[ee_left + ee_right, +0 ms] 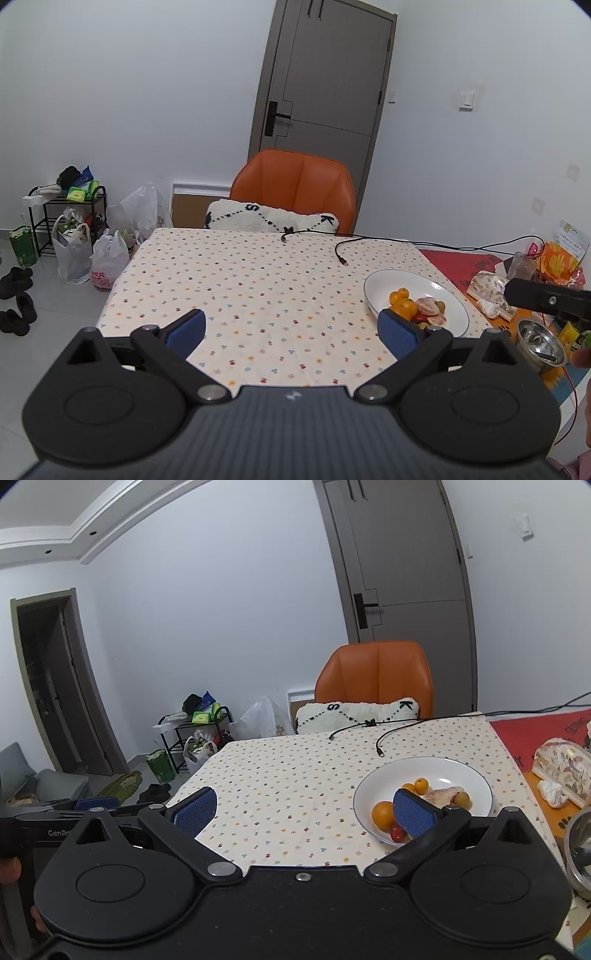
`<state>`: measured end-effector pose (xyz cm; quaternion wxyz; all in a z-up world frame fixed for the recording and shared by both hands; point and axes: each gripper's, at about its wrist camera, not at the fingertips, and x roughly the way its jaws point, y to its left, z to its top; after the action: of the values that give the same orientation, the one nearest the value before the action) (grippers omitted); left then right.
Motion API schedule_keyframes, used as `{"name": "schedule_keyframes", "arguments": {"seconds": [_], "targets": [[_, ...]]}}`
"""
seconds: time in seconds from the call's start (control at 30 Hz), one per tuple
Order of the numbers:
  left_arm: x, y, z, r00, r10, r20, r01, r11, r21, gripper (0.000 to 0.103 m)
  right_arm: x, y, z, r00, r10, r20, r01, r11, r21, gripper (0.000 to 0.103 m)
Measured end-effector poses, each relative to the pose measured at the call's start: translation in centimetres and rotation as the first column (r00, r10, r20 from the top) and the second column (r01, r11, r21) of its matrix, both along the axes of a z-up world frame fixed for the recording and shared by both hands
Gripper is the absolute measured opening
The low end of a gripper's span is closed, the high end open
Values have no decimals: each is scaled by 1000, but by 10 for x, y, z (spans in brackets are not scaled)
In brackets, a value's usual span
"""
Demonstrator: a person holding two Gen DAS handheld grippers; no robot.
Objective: Organize fruits
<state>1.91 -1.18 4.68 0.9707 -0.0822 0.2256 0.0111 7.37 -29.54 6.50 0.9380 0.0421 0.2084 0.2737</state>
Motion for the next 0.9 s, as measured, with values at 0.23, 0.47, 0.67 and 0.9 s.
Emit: {"name": "schedule_keyframes", "arguments": {"seconds": [0.23, 0.47, 0.67, 0.9], "targets": [[-5, 8, -3, 1000, 6, -11, -6, 1000, -3, 99, -1, 5, 2, 1000, -1, 3, 1, 1000, -15, 103], [-10, 12, -3, 1000, 8, -9, -8, 1000, 3, 99, -2, 7, 2, 1000, 2, 4, -2, 1000, -21, 103], [-12, 16, -2, 1000, 11, -8, -11, 1000, 8, 99, -3, 9, 2, 1000, 7, 1, -7, 1000, -25, 103], [-13, 17, -1, 1000, 9, -12, -8, 1000, 10, 99, -1, 8, 0, 1000, 8, -5, -8, 1000, -27, 103]]}}
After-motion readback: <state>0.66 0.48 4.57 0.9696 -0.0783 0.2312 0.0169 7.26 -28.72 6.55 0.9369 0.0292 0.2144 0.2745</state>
